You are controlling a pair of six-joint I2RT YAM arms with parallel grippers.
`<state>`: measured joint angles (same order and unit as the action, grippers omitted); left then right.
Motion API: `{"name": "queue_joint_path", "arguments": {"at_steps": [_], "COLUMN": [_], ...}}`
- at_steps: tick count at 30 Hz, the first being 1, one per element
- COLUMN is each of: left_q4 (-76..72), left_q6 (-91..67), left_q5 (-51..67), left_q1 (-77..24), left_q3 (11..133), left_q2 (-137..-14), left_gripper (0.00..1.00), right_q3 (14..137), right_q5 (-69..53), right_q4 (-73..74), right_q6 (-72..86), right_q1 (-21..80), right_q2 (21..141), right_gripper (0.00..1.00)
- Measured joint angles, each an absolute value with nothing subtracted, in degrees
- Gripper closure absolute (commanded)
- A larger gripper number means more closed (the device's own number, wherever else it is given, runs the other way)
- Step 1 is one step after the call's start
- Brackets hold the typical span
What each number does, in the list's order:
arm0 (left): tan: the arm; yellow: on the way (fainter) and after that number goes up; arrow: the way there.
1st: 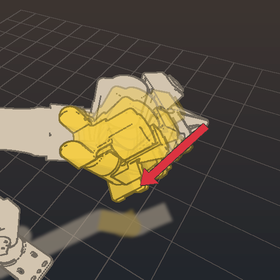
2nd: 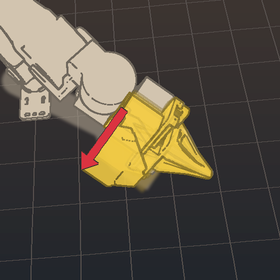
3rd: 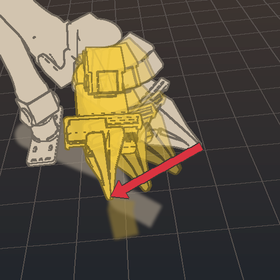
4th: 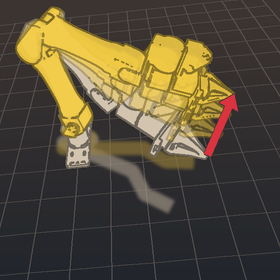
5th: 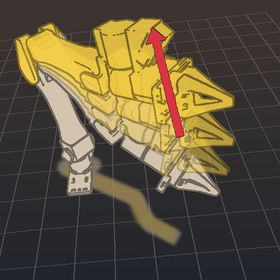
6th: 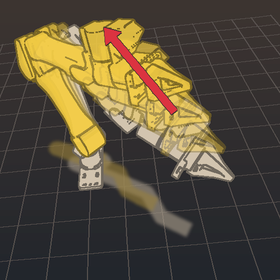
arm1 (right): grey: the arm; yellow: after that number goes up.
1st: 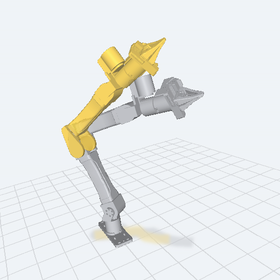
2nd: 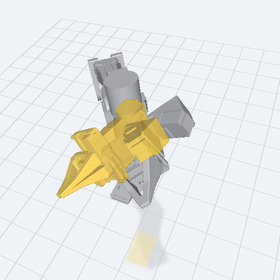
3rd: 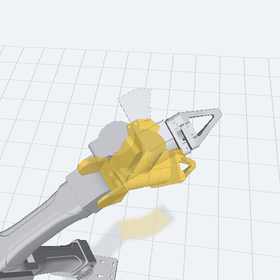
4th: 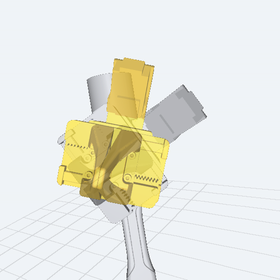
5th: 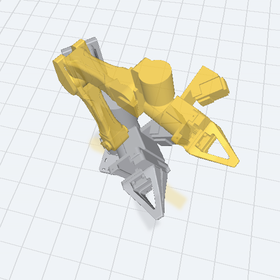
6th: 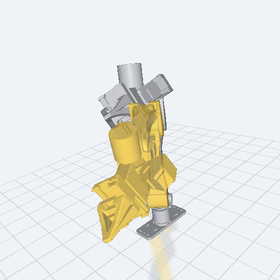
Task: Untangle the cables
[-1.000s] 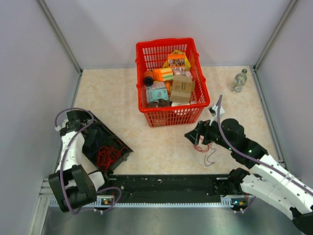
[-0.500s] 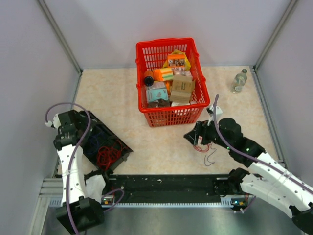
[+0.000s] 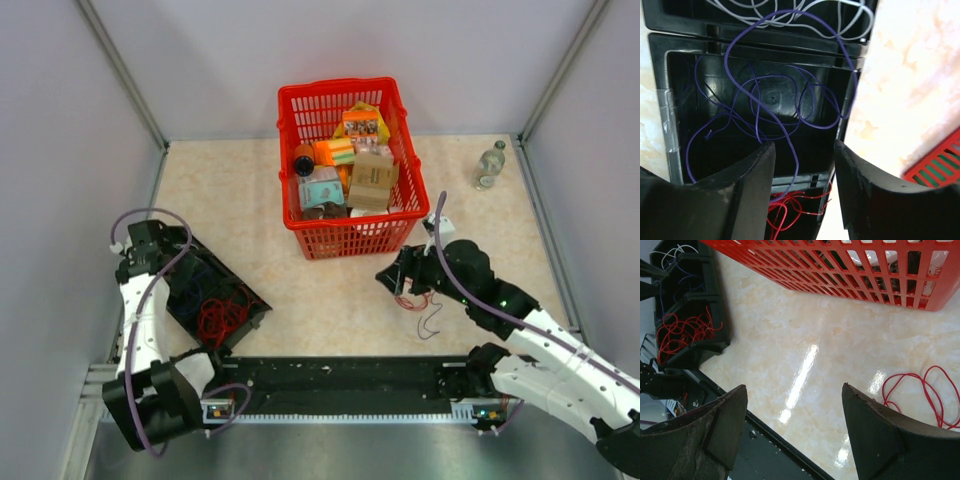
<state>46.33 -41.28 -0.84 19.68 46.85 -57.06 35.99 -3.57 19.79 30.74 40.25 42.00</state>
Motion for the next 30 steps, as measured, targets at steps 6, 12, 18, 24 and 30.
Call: {"name": "queue_joint_path", "arguments": {"at_steps": [6,12,18,24,30], "left_q4": [42.13,41.87,44.56,44.45,46.22], "left_q6": [-44.12,-48.69,-49.84,-47.9,-45.19], "left_q5": [-0.89,0.45,0.56,-1.8,-3.66], "left_q1": [19.68,18.26,17.67,17.56,17.54], "left_q3": [42.48,34.96,34.76,36.75,43.29], "left_q2": [-64.47,-59.24,-48.45,-53.63,-55.9], "left_gripper": [1.0,1.0,0.81,0.26,0.16], "right_q3": [35.81,34.41,34.13,34.11,33.21], "right_q5": [-2.94,-2.26,-2.26,-2.68,-2.63], "right_q4": [19.79,19.99,19.75,19.79,19.84], "right_q6": [31.29,31.4,31.62,31.59,31.62], "right_q1": [40.25,40.25,40.25,40.25,40.25], "right_q2": [40.14,38.96,39.35,39.2,37.21], "right_gripper": [0.25,0.25,0.25,0.25,0.25]}}
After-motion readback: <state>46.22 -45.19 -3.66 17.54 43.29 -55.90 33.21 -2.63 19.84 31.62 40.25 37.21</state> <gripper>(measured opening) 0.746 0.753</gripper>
